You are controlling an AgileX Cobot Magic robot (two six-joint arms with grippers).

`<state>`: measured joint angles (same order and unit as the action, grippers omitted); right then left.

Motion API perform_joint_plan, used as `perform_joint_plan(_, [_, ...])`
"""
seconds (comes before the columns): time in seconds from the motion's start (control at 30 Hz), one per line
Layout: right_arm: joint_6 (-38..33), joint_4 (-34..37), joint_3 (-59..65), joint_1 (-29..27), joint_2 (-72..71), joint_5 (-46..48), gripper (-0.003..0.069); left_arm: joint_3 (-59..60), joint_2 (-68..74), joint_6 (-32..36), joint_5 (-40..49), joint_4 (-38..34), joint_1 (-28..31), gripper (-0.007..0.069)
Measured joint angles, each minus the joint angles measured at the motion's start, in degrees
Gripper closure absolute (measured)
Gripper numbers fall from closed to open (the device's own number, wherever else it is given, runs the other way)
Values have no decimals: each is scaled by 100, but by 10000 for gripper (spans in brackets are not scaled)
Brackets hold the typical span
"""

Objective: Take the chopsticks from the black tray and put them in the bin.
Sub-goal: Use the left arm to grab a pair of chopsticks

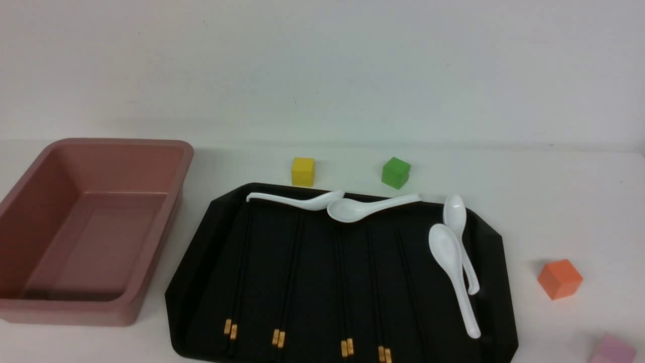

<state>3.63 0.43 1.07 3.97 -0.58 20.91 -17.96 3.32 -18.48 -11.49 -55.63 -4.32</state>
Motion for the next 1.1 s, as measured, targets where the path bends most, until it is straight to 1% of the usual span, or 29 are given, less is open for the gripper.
perform_joint_plan(0.03, [0,0,0,0,0,0,419,-106,91,68,89,134,0,578])
perform_joint_plan(0.07, [0,0,0,0,0,0,419,-568,528,612,636,585,0,627])
perform_joint_plan(0.1, [0,0,0,0,0,0,419,-666,723,761,921,723,0,637])
perform_joint_plan(0.17, [0,0,0,0,0,0,419,-1132,1477,1075,2048,1057,0,637])
perform_joint_plan(0.37, [0,0,0,0,0,0,419,-2431,4296,1257,5705,2199,0,637])
perform_joint_plan(0.43, [0,0,0,0,0,0,419,-2865,5304,1277,6619,2634,0,637])
perform_joint_plan(0.47, [0,0,0,0,0,0,419,-3047,5777,1277,6848,2819,0,637])
perform_joint_plan(0.57, [0,0,0,0,0,0,419,-3418,6897,1277,7136,3063,-5,637])
perform_joint_plan(0.63, [0,13,0,0,0,0,419,-3537,7237,1277,7174,3076,-10,637])
perform_joint_plan(0.67, [0,13,0,0,0,0,419,-3682,7647,1243,7192,3121,-79,637])
perform_joint_plan(0.8, [0,13,0,0,0,0,419,-3973,8198,915,7177,3335,-521,637])
perform_joint_plan(0.83, [0,13,0,0,0,0,419,-4148,8395,701,7103,3520,-817,637])
perform_joint_plan(0.93, [0,13,0,0,0,0,419,-4470,8761,193,6987,4009,-1381,637])
perform_joint_plan(0.97, [0,13,0,0,0,0,419,-4528,8820,149,6988,4094,-1419,637])
perform_joint_plan(1.0, [0,8,0,0,0,0,419,-4731,9028,-253,6974,4397,-1658,637])
perform_joint_plan(1.1, [0,2,0,0,0,0,419,-5125,9472,-891,6974,4986,-1976,637])
